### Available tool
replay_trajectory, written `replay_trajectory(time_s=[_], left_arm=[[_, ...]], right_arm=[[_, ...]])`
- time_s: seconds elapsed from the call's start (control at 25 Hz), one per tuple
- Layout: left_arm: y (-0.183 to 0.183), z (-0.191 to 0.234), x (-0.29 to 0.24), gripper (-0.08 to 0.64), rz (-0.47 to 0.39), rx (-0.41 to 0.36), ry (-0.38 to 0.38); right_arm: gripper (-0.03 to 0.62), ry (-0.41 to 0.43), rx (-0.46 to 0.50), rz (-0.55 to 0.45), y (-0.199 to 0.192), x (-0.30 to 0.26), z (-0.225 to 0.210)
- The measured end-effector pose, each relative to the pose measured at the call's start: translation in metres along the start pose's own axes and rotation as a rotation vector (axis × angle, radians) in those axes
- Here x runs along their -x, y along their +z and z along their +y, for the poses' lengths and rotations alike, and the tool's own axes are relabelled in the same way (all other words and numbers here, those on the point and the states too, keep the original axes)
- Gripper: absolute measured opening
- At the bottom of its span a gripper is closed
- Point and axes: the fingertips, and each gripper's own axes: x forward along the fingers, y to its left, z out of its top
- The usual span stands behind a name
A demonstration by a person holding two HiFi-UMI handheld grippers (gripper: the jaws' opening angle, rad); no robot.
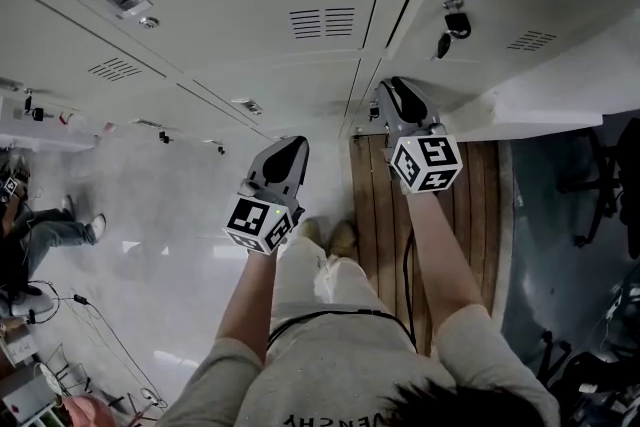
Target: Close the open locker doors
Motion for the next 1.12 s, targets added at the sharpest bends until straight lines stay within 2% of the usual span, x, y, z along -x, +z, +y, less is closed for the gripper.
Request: replay_trajectory(time_s=[0.32, 0.72, 1.0, 1.12], left_arm=[[0.004, 0.003, 0.027, -0.003, -0.017, 0.008, 0.043], [0.010, 0.045, 0.105, -0.003, -0.027, 0.003, 0.158], [0.027, 0.076, 0.157, -0.003, -0.041, -0.026, 0.182], [0.032, 0.086, 0.184, -0.003, -0.049, -0.025, 0.194]], right_arm=[[0.124, 0.011, 0.000, 0.021, -0.001, 0.000, 0.006], [0.137, 0.006, 0.023, 0.028, 0.007, 0.016, 0.021], [0.036, 0.032, 0.057, 0.015, 0.012, 0.049, 0.073], [0.018, 0.050, 0.060, 0.018, 0.009, 0.067, 0.104]])
